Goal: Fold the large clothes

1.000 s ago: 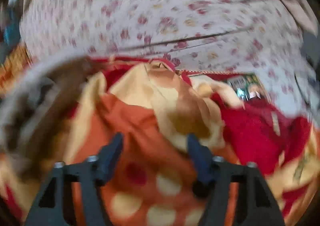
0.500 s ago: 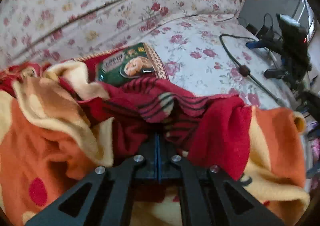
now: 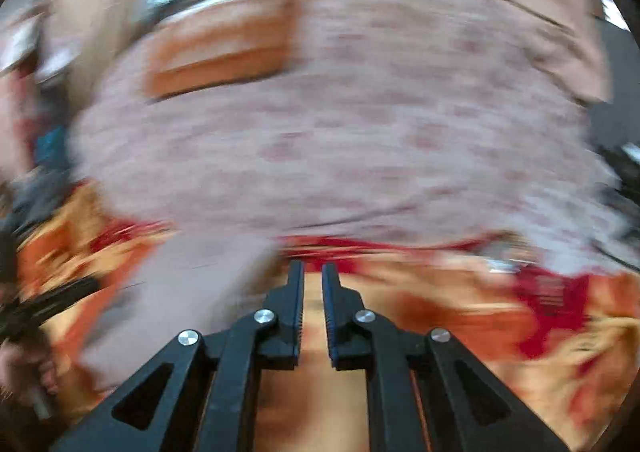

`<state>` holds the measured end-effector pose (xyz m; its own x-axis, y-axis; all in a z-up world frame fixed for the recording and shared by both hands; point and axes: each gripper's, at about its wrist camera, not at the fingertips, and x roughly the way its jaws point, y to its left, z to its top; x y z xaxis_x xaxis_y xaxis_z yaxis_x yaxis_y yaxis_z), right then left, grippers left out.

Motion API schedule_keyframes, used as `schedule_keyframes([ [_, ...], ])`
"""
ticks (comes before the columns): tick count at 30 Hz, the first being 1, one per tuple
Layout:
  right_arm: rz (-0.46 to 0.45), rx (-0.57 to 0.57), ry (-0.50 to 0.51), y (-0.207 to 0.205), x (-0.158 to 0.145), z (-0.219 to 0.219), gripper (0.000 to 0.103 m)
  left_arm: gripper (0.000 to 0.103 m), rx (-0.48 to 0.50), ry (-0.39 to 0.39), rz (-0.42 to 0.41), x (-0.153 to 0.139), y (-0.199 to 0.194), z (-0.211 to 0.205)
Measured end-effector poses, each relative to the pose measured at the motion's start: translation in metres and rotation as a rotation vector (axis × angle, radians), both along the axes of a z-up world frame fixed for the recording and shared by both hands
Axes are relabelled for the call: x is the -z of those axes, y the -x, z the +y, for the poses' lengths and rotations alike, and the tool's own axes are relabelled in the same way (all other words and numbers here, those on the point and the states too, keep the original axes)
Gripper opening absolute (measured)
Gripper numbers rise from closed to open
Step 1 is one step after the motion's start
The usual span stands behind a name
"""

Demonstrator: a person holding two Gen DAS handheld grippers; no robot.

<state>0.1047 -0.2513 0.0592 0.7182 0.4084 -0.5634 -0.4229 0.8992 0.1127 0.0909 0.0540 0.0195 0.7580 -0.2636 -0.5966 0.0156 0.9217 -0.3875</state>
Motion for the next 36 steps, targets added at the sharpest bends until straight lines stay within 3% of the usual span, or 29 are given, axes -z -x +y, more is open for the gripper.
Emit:
schedule_keyframes([
  [2, 0.03, -0.097, 0.051, 0.007, 0.016, 0.047, 0.009, 0.022, 0.022, 0.021, 0.036, 0.006, -0.001, -0.001],
  [4, 0.055, -0.106, 0.116, 0.004, 0.034, 0.066, 0.009, 0.011, 0.069, 0.001, 0.071, 0.013, 0.0, -0.014],
  [8, 0.241, -0.039, 0.149, -0.026, 0.099, 0.048, 0.009, 0.007, 0.132, -0.091, 0.204, 0.047, -0.001, -0.052],
  [10, 0.267, -0.043, 0.12, -0.03, 0.109, 0.043, 0.009, 0.007, 0.113, -0.181, 0.194, 0.052, -0.001, -0.067],
  [12, 0.268, -0.057, 0.152, -0.028, 0.107, 0.048, 0.01, 0.006, 0.099, -0.199, 0.198, 0.052, -0.003, -0.071],
  [16, 0.294, -0.041, 0.124, -0.025, 0.093, 0.047, 0.013, 0.007, 0.084, -0.212, 0.166, 0.043, 0.002, -0.067],
  [20, 0.098, 0.034, 0.064, -0.022, 0.029, 0.05, 0.017, 0.007, 0.039, -0.149, 0.033, -0.005, -0.007, -0.051],
  [21, 0.069, 0.058, 0.063, -0.029, 0.015, 0.055, 0.026, 0.008, 0.019, -0.137, 0.0, -0.018, -0.016, -0.045],
  [22, 0.062, 0.077, 0.06, -0.036, 0.008, 0.058, 0.044, 0.01, 0.004, -0.133, -0.014, -0.027, -0.025, -0.04],
  [23, 0.08, 0.123, 0.048, -0.055, -0.002, 0.065, 0.053, 0.011, -0.013, -0.126, -0.02, -0.035, -0.037, -0.034],
  [25, 0.108, 0.164, 0.044, -0.08, -0.006, 0.075, 0.057, 0.011, -0.06, -0.113, -0.004, -0.039, -0.066, -0.024],
  [28, 0.184, 0.17, 0.051, -0.122, 0.014, 0.094, 0.056, 0.011, -0.066, -0.105, 0.085, -0.011, -0.105, -0.023],
  [32, 0.357, 0.163, 0.161, -0.164, 0.094, 0.096, 0.05, 0.013, -0.014, -0.127, 0.227, 0.05, -0.129, -0.04],
  [36, 0.339, 0.16, 0.08, -0.162, 0.111, 0.082, 0.049, 0.021, -0.011, -0.171, 0.21, 0.054, -0.129, -0.05],
])
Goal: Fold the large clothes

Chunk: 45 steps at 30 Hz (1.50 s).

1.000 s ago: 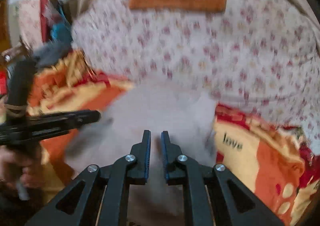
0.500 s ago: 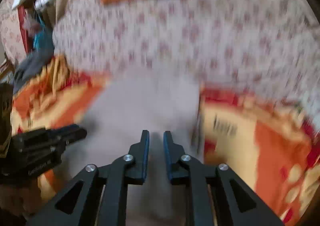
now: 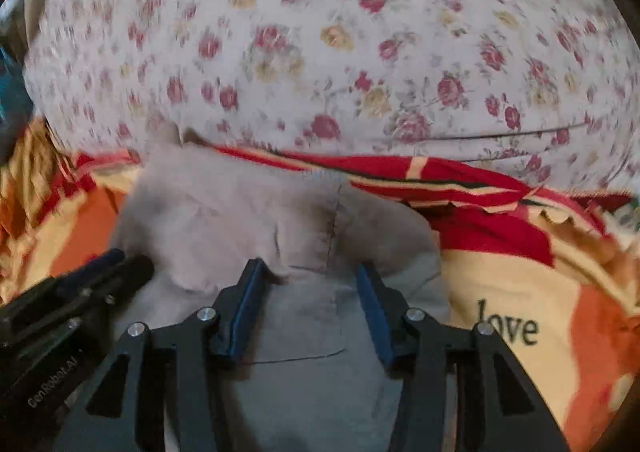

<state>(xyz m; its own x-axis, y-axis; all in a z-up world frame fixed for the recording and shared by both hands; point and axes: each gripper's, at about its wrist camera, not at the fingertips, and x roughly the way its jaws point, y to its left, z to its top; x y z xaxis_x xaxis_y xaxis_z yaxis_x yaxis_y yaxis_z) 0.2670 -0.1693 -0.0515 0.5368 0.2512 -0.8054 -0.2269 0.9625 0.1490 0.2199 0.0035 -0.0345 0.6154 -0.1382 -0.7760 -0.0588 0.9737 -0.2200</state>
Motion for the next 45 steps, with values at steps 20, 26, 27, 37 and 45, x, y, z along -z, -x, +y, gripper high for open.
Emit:
schedule_keyframes([
  [20, -0.024, -0.003, -0.06, 0.002, 0.001, -0.008, 0.052, 0.036, 0.025, 0.025, -0.022, 0.003, 0.0, -0.001],
  [26, -0.025, 0.001, -0.075, 0.002, 0.002, -0.01, 0.052, 0.039, 0.036, 0.008, -0.03, 0.003, -0.001, -0.005],
  [27, -0.026, 0.002, -0.077, 0.003, 0.002, -0.01, 0.052, 0.039, 0.037, 0.009, -0.03, 0.003, -0.001, -0.004],
  [37, -0.031, 0.006, -0.092, 0.004, 0.003, -0.012, 0.052, 0.041, 0.04, 0.01, -0.031, 0.003, -0.001, -0.004],
  [45, -0.025, 0.009, -0.097, 0.005, 0.002, -0.012, 0.052, 0.044, 0.05, 0.013, -0.024, 0.002, -0.003, -0.004],
])
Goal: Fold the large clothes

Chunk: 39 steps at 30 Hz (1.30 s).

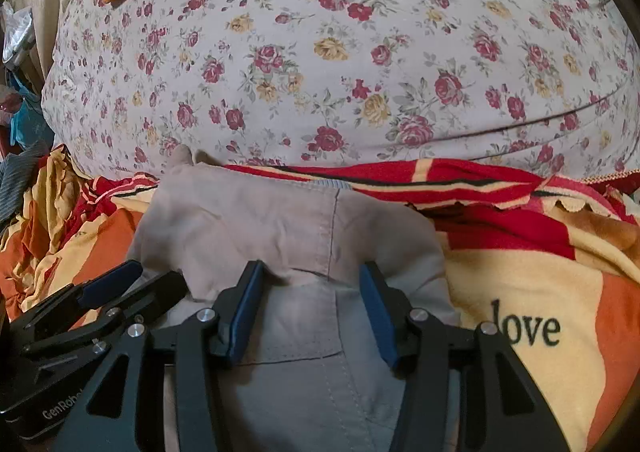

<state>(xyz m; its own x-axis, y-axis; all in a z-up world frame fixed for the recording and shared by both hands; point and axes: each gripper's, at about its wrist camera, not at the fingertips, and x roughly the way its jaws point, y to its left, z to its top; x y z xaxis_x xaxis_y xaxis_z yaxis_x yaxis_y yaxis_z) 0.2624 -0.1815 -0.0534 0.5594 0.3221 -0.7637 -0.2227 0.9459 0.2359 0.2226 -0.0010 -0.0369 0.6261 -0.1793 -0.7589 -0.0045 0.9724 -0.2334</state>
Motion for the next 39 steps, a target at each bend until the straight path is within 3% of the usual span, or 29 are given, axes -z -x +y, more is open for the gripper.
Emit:
schedule_keyframes([
  [13, -0.002, 0.008, 0.012, 0.001, -0.008, 0.002, 0.054, 0.048, 0.0, 0.041, 0.009, -0.002, -0.003, 0.004],
  [17, 0.01, 0.009, -0.048, 0.001, -0.008, -0.006, 0.054, 0.055, 0.009, 0.087, 0.007, -0.001, -0.004, 0.007],
  [21, 0.035, 0.008, -0.124, -0.002, 0.0, -0.014, 0.057, 0.057, 0.014, 0.073, 0.007, -0.001, -0.004, 0.003],
  [25, 0.058, -0.012, -0.079, -0.004, -0.003, -0.009, 0.057, 0.057, 0.021, 0.079, 0.002, -0.005, -0.001, 0.003],
  [28, 0.035, 0.025, -0.047, 0.01, -0.026, -0.014, 0.057, 0.057, 0.005, 0.043, -0.026, -0.026, 0.016, 0.01],
  [30, -0.017, 0.04, -0.077, 0.029, -0.053, -0.026, 0.057, 0.057, -0.027, 0.021, -0.061, -0.046, 0.037, 0.021],
  [34, -0.148, 0.012, 0.006, 0.095, -0.106, -0.04, 0.058, 0.057, -0.073, -0.088, -0.113, -0.076, 0.091, 0.035],
  [37, -0.211, -0.015, 0.048, 0.156, -0.125, -0.052, 0.073, 0.057, -0.119, -0.104, -0.067, -0.077, 0.138, 0.038],
  [39, -0.249, -0.032, 0.071, 0.199, -0.13, -0.061, 0.073, 0.057, -0.116, -0.099, -0.033, -0.072, 0.17, 0.032],
])
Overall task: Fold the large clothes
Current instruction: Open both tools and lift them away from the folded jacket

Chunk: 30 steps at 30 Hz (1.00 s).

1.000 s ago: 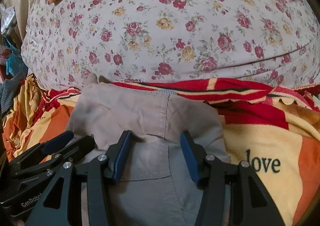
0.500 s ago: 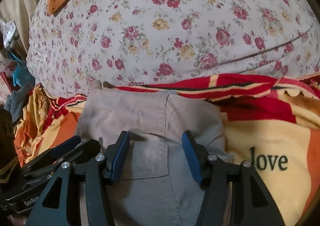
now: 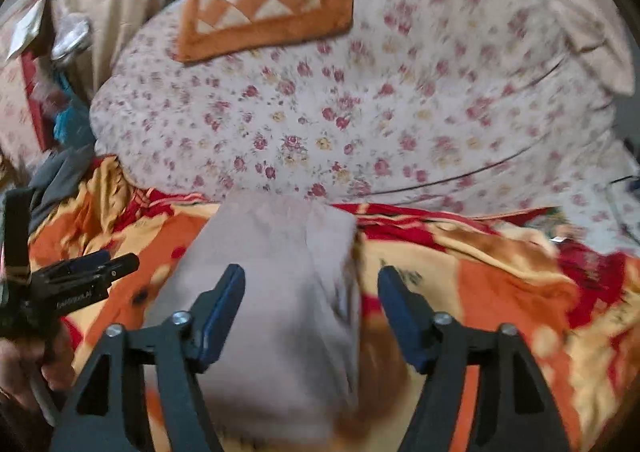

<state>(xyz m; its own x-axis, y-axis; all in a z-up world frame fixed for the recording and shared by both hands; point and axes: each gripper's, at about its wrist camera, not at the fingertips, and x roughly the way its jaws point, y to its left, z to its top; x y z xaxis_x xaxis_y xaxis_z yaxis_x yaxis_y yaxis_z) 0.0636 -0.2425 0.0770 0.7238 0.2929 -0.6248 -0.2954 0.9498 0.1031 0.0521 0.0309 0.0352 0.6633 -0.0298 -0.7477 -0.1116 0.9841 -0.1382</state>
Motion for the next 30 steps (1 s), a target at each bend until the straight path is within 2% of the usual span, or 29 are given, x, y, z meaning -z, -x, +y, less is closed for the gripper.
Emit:
schedule_keyframes([
  [3, -0.019, 0.0, 0.03, 0.058, 0.007, -0.015, 0.075, 0.057, 0.027, -0.007, 0.042, 0.006, 0.044, -0.02],
  [8, -0.028, 0.059, 0.05, 0.108, 0.034, -0.044, 0.077, 0.057, 0.062, -0.064, 0.09, 0.015, 0.091, -0.059],
  [10, 0.021, 0.093, 0.042, 0.108, 0.041, -0.049, 0.077, 0.057, 0.077, -0.064, 0.099, 0.015, 0.099, -0.069],
  [12, 0.015, 0.067, 0.01, 0.11, 0.043, -0.048, 0.077, 0.057, 0.079, -0.078, 0.097, 0.013, 0.104, -0.077],
  [15, 0.0, 0.076, 0.058, 0.112, 0.047, -0.043, 0.077, 0.057, 0.078, -0.105, 0.07, 0.005, 0.11, -0.084],
  [23, -0.036, 0.062, 0.089, 0.115, 0.044, -0.033, 0.077, 0.057, 0.054, -0.113, 0.038, -0.004, 0.115, -0.086],
  [30, -0.032, 0.076, 0.072, 0.113, 0.045, -0.036, 0.077, 0.057, 0.033, -0.115, 0.035, -0.002, 0.114, -0.082],
])
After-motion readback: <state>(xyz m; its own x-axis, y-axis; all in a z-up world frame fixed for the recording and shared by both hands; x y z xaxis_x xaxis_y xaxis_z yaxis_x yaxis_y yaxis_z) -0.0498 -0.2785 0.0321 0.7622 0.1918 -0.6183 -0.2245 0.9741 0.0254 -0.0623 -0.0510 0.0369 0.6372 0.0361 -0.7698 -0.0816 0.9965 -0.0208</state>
